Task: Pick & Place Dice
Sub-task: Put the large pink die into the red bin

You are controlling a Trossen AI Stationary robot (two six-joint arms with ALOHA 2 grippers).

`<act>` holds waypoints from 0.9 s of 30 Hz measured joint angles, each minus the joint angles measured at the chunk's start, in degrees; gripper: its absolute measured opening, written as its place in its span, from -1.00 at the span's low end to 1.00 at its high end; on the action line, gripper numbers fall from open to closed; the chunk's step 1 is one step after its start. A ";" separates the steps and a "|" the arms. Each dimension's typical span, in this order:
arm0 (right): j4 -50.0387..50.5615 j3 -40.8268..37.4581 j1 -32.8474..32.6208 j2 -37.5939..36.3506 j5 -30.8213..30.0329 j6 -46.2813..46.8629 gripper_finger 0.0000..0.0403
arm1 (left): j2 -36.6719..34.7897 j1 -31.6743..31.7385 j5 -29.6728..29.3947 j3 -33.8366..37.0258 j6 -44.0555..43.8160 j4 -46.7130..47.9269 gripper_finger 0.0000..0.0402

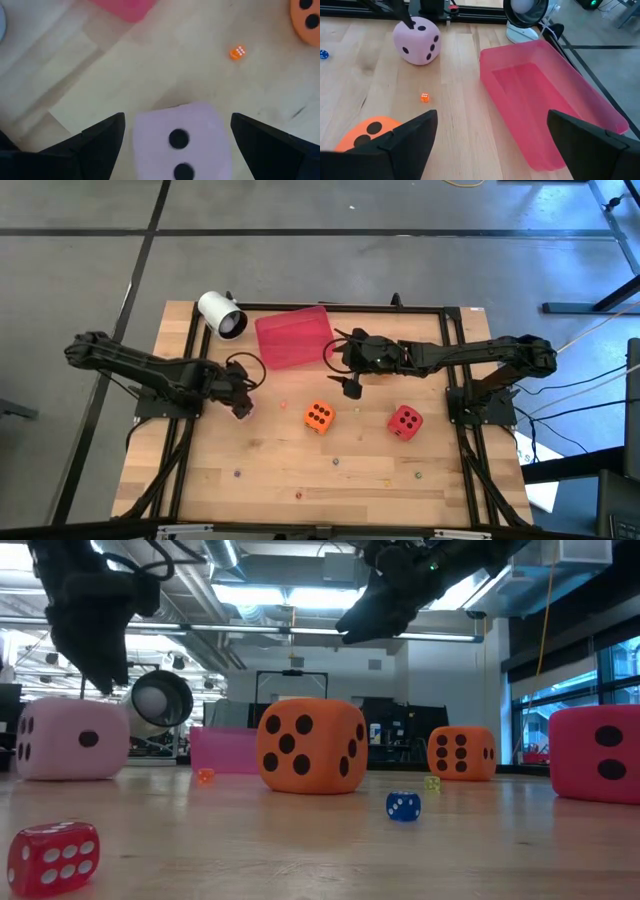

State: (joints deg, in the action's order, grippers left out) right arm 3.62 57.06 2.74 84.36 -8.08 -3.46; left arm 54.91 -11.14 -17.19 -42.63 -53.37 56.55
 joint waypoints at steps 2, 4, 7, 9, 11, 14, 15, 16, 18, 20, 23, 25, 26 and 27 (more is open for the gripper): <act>-0.02 0.00 0.00 0.00 0.00 0.00 0.87 | -1.06 0.00 0.45 0.00 -2.06 0.31 0.80; -0.02 0.00 0.00 0.00 0.00 0.00 0.87 | -1.97 -0.02 1.13 0.00 -3.90 0.12 0.80; -0.03 0.00 0.00 0.00 0.00 0.00 0.87 | -2.32 -0.02 1.72 0.00 -2.38 -0.25 0.80; -0.04 0.00 0.00 0.00 0.00 0.00 0.87 | -2.33 -0.02 1.75 0.00 -0.66 -0.16 0.80; -0.06 0.00 0.00 0.00 0.00 0.00 0.87 | -2.28 -0.02 1.75 0.00 0.23 -0.11 0.80; -0.09 0.02 0.00 0.00 0.00 0.00 0.88 | -2.26 -0.02 1.71 0.00 0.40 -0.14 0.80; -0.09 0.01 0.00 0.00 0.00 0.00 0.88 | -2.26 -0.02 1.73 0.00 0.28 -0.11 0.80; -0.09 0.01 0.00 0.00 0.00 0.00 0.87 | -2.26 -0.02 1.79 0.00 -0.12 -0.13 0.80; -0.09 0.02 0.00 0.00 0.00 0.00 0.87 | -2.26 -0.02 1.82 0.00 -2.79 -0.16 0.80; -0.09 0.02 0.00 0.00 0.00 0.00 0.88 | -2.01 -0.02 1.99 -0.04 -8.07 0.11 0.80; -0.11 0.02 0.00 0.00 0.02 -0.01 0.88 | -1.74 -0.01 4.75 -0.07 -13.13 1.98 0.80; -0.11 0.01 0.00 0.02 0.01 0.00 0.88 | -1.40 -0.02 6.20 -0.07 -12.37 1.91 0.80; -0.11 0.02 0.00 0.00 0.02 0.00 0.88 | -1.28 -0.02 6.75 -0.07 -11.65 1.89 0.80; -0.11 0.02 0.00 0.02 0.02 0.00 0.88 | -1.02 -0.02 7.26 -0.07 -11.11 1.89 0.80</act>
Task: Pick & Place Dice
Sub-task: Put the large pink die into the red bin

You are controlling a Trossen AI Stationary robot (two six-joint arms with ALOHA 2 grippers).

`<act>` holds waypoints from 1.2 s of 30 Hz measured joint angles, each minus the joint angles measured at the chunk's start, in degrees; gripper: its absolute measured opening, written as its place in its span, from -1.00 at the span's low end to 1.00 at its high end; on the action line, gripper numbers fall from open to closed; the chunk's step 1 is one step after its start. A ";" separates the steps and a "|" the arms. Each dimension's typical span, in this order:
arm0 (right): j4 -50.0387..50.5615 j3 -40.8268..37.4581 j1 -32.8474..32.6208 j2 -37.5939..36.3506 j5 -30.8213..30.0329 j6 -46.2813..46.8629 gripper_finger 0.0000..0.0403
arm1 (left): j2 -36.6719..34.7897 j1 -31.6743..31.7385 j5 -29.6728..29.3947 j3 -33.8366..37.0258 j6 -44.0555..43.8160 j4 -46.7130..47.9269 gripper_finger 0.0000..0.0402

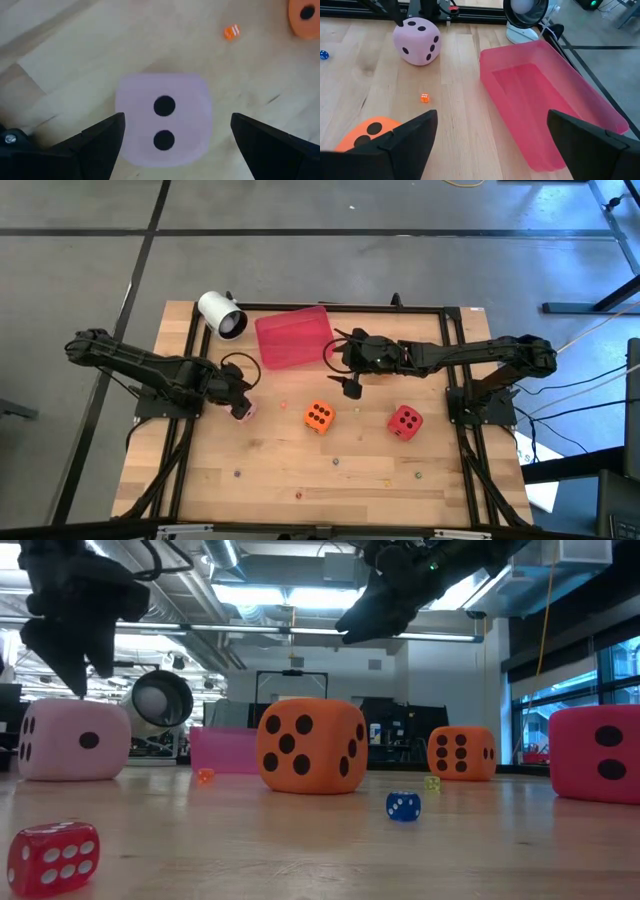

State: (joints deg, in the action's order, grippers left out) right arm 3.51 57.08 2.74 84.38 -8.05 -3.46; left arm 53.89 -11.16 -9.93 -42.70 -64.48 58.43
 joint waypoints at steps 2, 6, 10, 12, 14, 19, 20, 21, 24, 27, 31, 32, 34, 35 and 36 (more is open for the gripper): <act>0.00 0.00 0.00 0.00 0.00 -0.02 0.88 | 0.64 0.00 1.48 0.00 -0.10 0.06 0.80; -0.07 0.00 0.01 0.00 0.00 0.00 0.88 | 2.00 -0.03 4.09 0.00 -1.47 -0.71 0.80; -0.08 0.00 0.00 0.00 0.00 -0.02 0.88 | 2.56 -0.04 5.23 0.00 0.38 -1.34 0.80; -0.09 0.00 0.01 0.00 0.00 -0.02 0.88 | 2.56 -0.04 4.92 0.00 -0.37 -1.21 0.82; -0.09 0.00 0.00 0.00 0.00 -0.02 0.88 | 2.56 0.05 4.34 -0.01 -3.00 -0.07 0.87; -0.09 0.00 0.02 0.00 0.02 -0.02 0.88 | 2.56 -0.34 3.75 -0.47 -3.19 1.81 0.98; -0.09 0.00 0.00 0.00 0.01 -0.01 0.88 | 2.56 -0.67 3.75 -0.48 -2.94 1.39 0.98; -0.09 0.00 0.00 0.00 0.02 -0.02 0.88 | 2.56 -0.95 3.66 -0.48 -2.84 1.45 0.98; -0.09 0.00 0.02 0.00 0.02 -0.02 0.88 | 2.63 -1.61 2.49 -0.48 -2.85 1.25 0.99; -0.09 0.00 0.00 0.00 0.02 -0.02 0.88 | 3.28 -2.04 1.98 -0.48 -1.99 1.36 0.99; -0.09 0.00 0.00 0.00 0.02 -0.02 0.88 | 5.25 -2.32 2.10 -0.48 -0.06 1.44 0.99; -0.09 0.00 0.00 0.00 0.02 -0.02 0.88 | 5.90 -2.32 2.33 -0.48 -0.10 1.46 0.99; -0.09 0.00 0.00 0.00 0.02 -0.02 0.88 | 7.23 -2.32 2.91 -0.53 -0.02 1.61 0.99; -0.09 0.00 0.02 0.00 0.02 -0.02 0.88 | 7.75 -2.32 3.12 -0.58 0.51 1.74 0.99; -0.09 0.00 0.00 0.00 0.02 -0.02 0.88 | 8.21 -2.32 3.27 -0.59 1.30 1.84 0.99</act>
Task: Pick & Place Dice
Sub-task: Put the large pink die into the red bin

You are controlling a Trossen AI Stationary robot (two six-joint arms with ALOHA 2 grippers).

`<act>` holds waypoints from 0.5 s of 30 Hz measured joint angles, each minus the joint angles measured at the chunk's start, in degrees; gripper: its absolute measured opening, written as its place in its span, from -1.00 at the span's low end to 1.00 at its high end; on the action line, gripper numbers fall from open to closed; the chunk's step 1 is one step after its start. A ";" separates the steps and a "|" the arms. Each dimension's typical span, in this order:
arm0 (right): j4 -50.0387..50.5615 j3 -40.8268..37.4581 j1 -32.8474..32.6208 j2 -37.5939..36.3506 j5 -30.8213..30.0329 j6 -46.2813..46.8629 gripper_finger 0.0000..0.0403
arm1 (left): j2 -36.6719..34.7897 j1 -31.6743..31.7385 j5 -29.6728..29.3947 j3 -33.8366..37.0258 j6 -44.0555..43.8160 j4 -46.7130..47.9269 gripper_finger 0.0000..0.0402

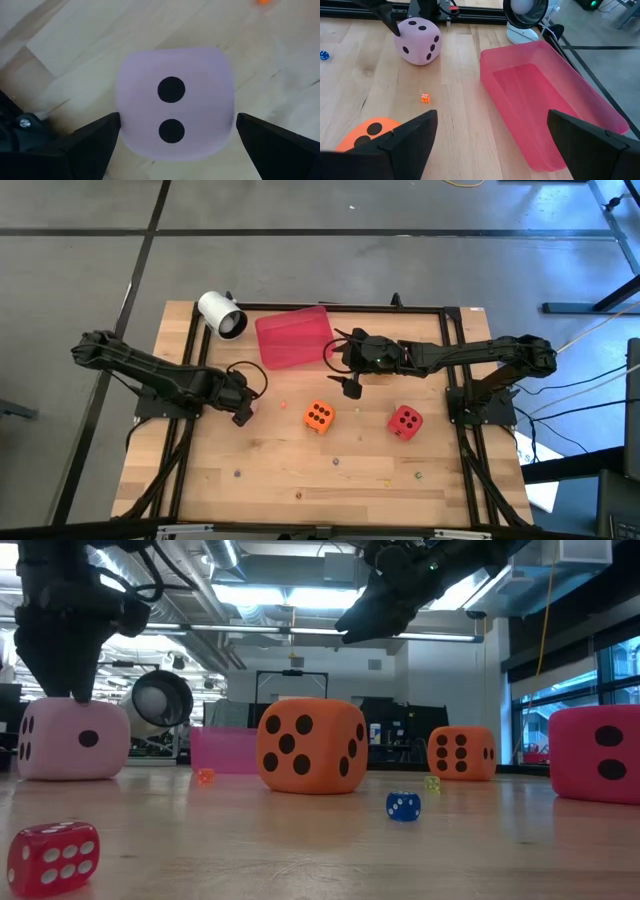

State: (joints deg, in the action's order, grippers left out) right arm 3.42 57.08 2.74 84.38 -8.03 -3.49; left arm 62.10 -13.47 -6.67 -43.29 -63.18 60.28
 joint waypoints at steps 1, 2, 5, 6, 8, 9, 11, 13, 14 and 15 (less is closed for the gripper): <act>0.00 0.00 0.00 0.00 0.00 0.00 0.88 | 0.34 0.00 0.03 0.00 0.55 0.12 0.99; 0.00 0.00 0.02 0.00 0.00 0.00 0.88 | 0.54 0.00 0.03 0.00 0.85 0.19 0.99; 0.00 0.00 0.00 0.00 0.00 0.00 0.88 | 0.62 0.00 -0.27 0.00 0.83 -0.05 0.99; 0.00 0.00 0.00 0.00 0.00 0.00 0.88 | 0.64 0.00 -0.44 0.00 0.85 -0.18 0.99; 0.00 0.00 0.01 0.00 0.00 0.00 0.88 | 0.64 0.00 -0.67 0.00 0.85 -0.67 0.99; 0.01 0.00 0.01 0.00 0.00 0.00 0.88 | 0.64 0.00 -0.71 0.00 0.85 -0.93 0.99; 0.00 0.00 0.01 0.00 0.00 0.00 0.88 | 0.97 0.00 -0.69 0.00 1.16 -1.28 0.99; 0.00 0.00 0.01 0.00 0.00 0.00 0.88 | 1.70 0.00 -0.81 0.00 1.79 -1.21 0.99; 0.00 0.00 0.02 0.00 0.00 0.00 0.88 | 2.23 0.00 -0.88 0.00 2.07 -1.13 0.99; 0.00 0.00 0.00 0.00 0.00 0.00 0.88 | 2.91 0.00 -0.95 0.00 2.38 -1.03 0.99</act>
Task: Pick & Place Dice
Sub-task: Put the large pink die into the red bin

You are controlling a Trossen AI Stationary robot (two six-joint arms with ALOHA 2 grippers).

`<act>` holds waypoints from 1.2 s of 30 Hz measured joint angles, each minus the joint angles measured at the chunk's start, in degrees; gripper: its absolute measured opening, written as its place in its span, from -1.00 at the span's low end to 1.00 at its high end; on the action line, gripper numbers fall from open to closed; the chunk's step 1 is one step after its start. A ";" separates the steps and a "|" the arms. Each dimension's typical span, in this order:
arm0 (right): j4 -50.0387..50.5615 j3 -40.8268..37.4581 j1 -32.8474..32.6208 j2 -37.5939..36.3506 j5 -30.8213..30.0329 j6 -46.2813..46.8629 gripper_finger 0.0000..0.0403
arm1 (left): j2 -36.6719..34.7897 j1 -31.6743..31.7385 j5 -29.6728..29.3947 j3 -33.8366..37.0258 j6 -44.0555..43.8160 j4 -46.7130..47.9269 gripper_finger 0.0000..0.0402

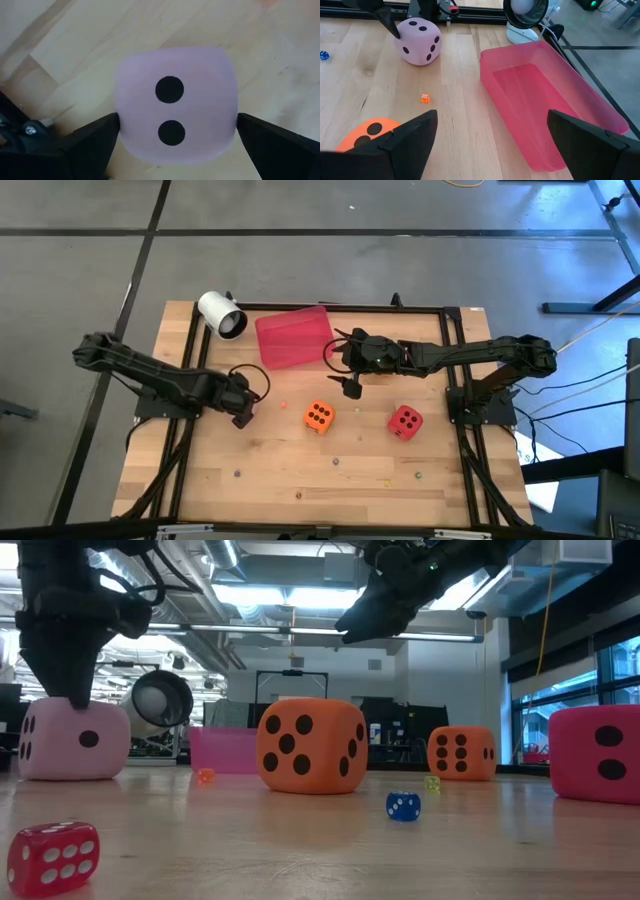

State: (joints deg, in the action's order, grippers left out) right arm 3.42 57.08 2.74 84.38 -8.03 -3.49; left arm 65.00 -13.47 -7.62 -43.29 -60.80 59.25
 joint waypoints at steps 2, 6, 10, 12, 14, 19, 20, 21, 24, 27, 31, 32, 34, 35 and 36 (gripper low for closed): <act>0.00 0.00 0.02 0.00 0.00 0.00 0.88 | 1.47 0.00 -0.32 0.00 0.85 0.16 0.99; 0.00 0.00 0.01 0.00 0.00 0.00 0.88 | 4.40 0.00 -0.34 0.00 2.69 -0.24 0.99; 0.02 0.00 0.00 0.00 0.00 0.00 0.88 | 5.40 0.00 0.48 0.02 3.15 -0.97 0.99; 0.00 0.00 0.00 0.00 0.00 0.00 0.88 | 5.17 0.00 0.94 0.07 3.14 -1.61 0.99; 0.00 0.00 0.00 0.00 0.00 0.00 0.88 | 4.83 0.00 1.44 0.07 2.85 -2.05 0.99; 0.00 0.00 0.00 0.00 0.00 0.00 0.88 | 4.80 0.00 -0.39 0.13 5.64 -2.07 0.99; 0.02 0.00 0.00 0.00 0.00 0.00 0.88 | 4.81 0.00 -0.98 0.13 6.44 -2.07 0.99; 0.02 0.00 0.00 0.00 -0.02 0.00 0.88 | 4.82 0.00 -1.25 0.13 6.84 -2.05 0.99; 0.00 0.00 0.00 0.00 0.00 0.00 0.88 | 4.82 0.00 -1.17 0.15 6.68 -2.08 0.99; 0.00 0.00 0.02 0.00 0.00 0.00 0.88 | 4.84 0.00 -1.31 0.15 7.12 -2.02 0.99; 0.02 0.00 0.00 0.00 0.00 0.00 0.88 | 4.84 0.00 -3.10 0.15 7.94 -2.28 0.99; 0.00 0.00 0.00 0.00 0.00 0.00 0.88 | 4.84 0.00 -3.34 0.15 7.96 -2.35 0.99; 0.00 0.00 0.01 0.00 0.00 0.00 0.88 | 4.84 0.00 -3.40 0.15 8.07 -2.29 0.99; 0.02 0.00 0.00 0.00 0.00 0.00 0.88 | 4.84 0.00 -3.40 0.15 8.09 -2.28 0.99; 0.00 0.00 0.00 0.00 0.00 0.00 0.88 | 4.84 0.00 -3.40 0.15 8.08 -2.26 0.99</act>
State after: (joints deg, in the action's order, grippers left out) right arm 3.42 57.08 2.74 84.38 -8.03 -3.49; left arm 69.84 -13.47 -11.03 -43.13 -52.71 56.99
